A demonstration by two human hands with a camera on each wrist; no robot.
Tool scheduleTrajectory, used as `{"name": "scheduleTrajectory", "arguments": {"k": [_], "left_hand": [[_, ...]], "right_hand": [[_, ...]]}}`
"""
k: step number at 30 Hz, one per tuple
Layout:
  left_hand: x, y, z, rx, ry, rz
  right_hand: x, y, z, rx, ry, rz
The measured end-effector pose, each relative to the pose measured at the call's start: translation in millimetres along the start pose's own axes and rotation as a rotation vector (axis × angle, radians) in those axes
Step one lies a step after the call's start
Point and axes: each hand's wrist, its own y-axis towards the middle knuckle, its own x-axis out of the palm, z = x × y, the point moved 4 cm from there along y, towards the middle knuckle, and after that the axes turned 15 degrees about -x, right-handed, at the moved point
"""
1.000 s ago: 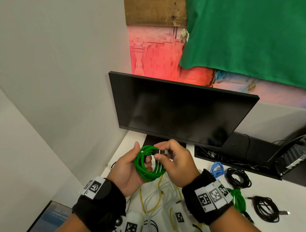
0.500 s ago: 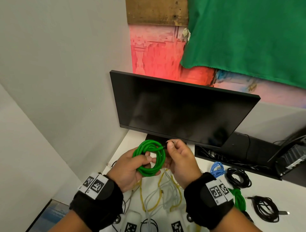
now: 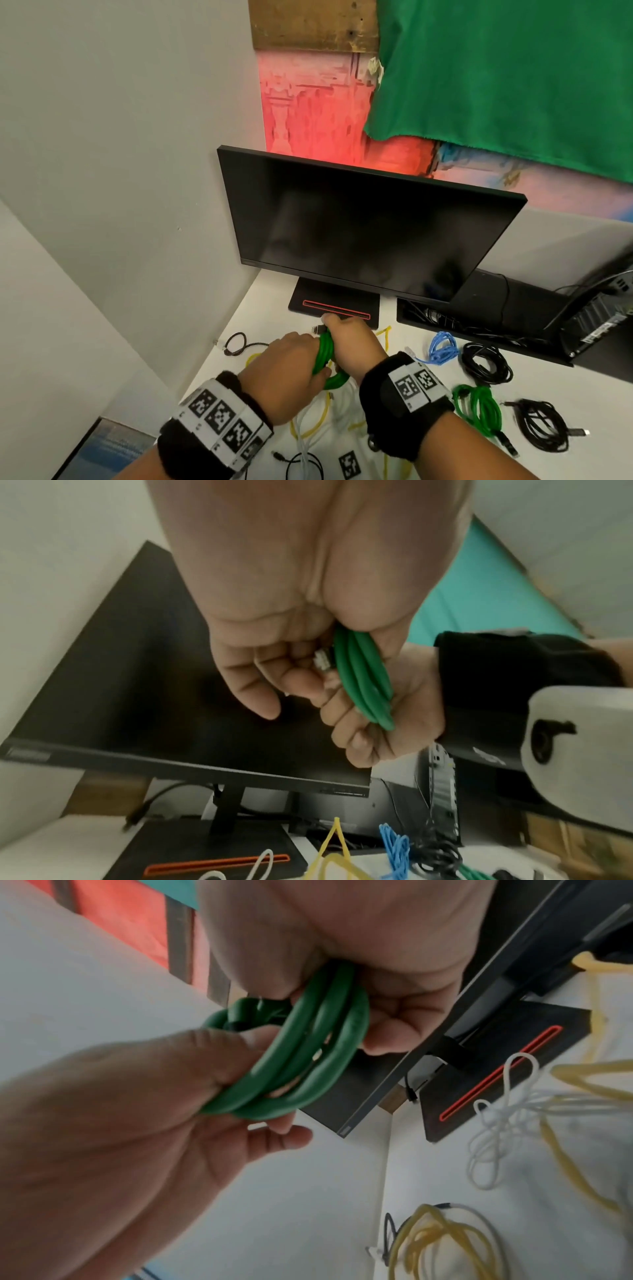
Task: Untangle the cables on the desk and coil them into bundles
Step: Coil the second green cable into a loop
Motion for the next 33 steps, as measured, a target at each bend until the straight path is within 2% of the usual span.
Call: {"name": "scheduleTrajectory", "arguments": {"k": [2,3,7,9,12,13,15,16,19,22,25,28,30,33], "left_hand": [[4,3,0,0.009,0.136,0.000],[2,5,0,-0.001,0.085,-0.028],[0,11,-11,-0.092,-0.449,-0.174],[3,14,-18,-0.194,-0.559,-0.175],[16,15,-15,-0.183,-0.325,-0.176],[18,15,-12,-0.152,-0.215,-0.165],[17,14,-4,-0.104,-0.028,-0.143],[18,14,-3,-0.092,0.049,-0.150],[24,14,-2,-0.022,0.225,-0.179],[36,12,0,0.041,0.420,-0.204],[48,12,-4,-0.014,0.450,-0.224],[56,16,-4,-0.015,0.468,-0.201],[63,17,-3,0.003,0.466,-0.215],[72,18,1,0.000,0.383,-0.242]], "right_hand": [[3,-2,-4,-0.010,-0.009,-0.024],[2,-2,-1,-0.011,-0.013,-0.010],[-4,2,-4,-0.031,0.187,0.062],[-3,3,-3,-0.027,0.130,0.034],[-4,8,1,-0.038,-0.049,0.076],[-2,8,4,-0.001,-0.066,0.045],[5,7,11,0.094,-0.041,-0.114],[8,5,16,0.149,0.003,-0.198],[8,-2,28,0.334,0.188,-0.304],[4,-2,32,0.344,0.070,-0.373],[-8,2,31,0.277,-0.226,-0.343],[-18,-1,38,0.235,-0.337,-0.339],[-25,-4,50,0.211,-0.283,-0.305],[-40,-14,69,0.225,-0.037,-0.184]]}}
